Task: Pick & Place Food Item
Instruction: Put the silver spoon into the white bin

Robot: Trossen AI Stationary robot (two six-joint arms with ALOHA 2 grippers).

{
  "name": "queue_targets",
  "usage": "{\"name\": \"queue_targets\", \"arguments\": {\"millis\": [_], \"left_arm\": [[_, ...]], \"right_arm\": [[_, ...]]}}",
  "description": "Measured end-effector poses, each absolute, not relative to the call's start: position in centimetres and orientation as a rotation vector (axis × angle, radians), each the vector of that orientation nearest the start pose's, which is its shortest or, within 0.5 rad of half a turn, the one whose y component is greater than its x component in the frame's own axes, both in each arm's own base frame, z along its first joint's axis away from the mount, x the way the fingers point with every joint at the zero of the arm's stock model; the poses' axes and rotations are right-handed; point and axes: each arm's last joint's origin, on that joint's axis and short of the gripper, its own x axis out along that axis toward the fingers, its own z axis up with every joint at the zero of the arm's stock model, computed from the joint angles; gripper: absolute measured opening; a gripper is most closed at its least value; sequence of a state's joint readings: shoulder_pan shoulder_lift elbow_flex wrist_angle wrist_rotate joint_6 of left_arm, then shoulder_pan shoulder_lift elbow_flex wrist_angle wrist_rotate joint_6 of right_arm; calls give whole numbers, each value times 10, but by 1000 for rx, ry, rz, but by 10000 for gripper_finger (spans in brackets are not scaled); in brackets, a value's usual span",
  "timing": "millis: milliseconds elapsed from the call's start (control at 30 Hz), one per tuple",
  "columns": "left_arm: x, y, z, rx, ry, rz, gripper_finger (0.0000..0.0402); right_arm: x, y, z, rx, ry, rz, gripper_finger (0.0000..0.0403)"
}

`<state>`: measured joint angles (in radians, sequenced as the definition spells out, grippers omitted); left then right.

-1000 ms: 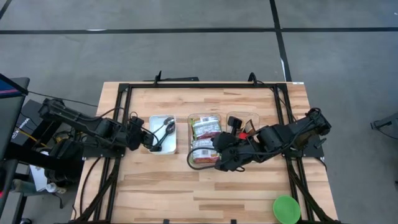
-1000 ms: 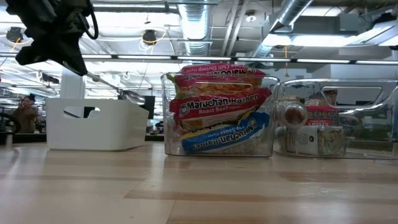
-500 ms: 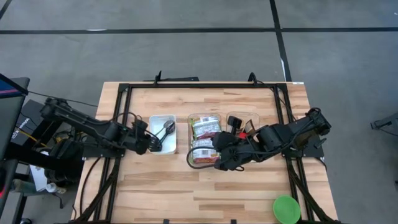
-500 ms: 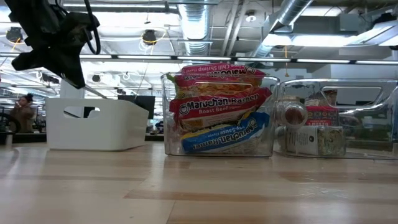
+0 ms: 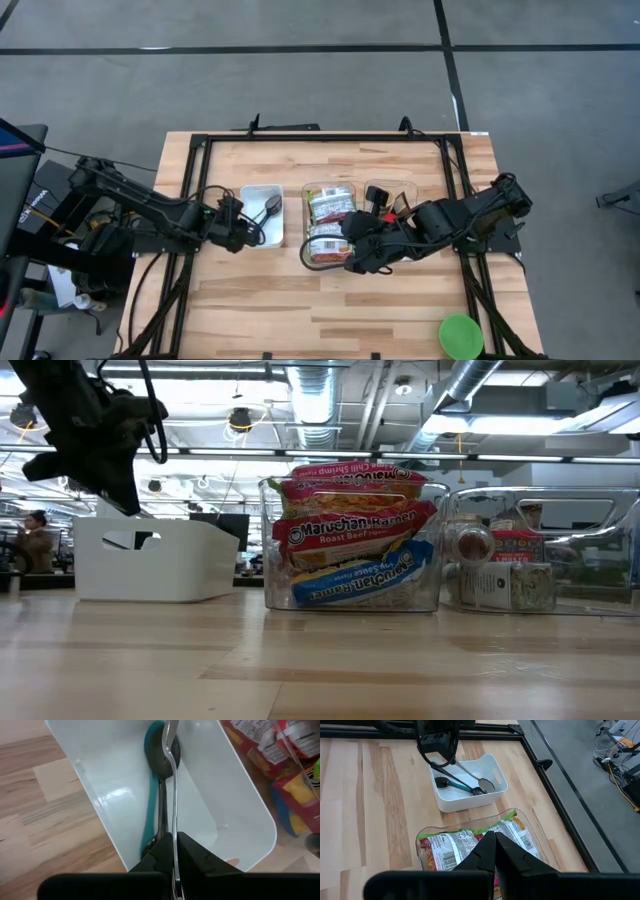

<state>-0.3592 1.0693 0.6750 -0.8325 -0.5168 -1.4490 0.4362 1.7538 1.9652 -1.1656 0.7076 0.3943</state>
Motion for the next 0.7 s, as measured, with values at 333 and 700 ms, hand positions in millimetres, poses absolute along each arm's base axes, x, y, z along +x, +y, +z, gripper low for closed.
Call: {"name": "queue_targets", "arguments": {"millis": [333, 700], "left_arm": [[169, -48, 208, -777, 749, 852, 21], [169, -48, 208, -778, 748, 851, 20]], "right_arm": [[322, 130, 400, -147, 732, -398, 0], [322, 130, 400, -147, 732, -398, 0]]}}
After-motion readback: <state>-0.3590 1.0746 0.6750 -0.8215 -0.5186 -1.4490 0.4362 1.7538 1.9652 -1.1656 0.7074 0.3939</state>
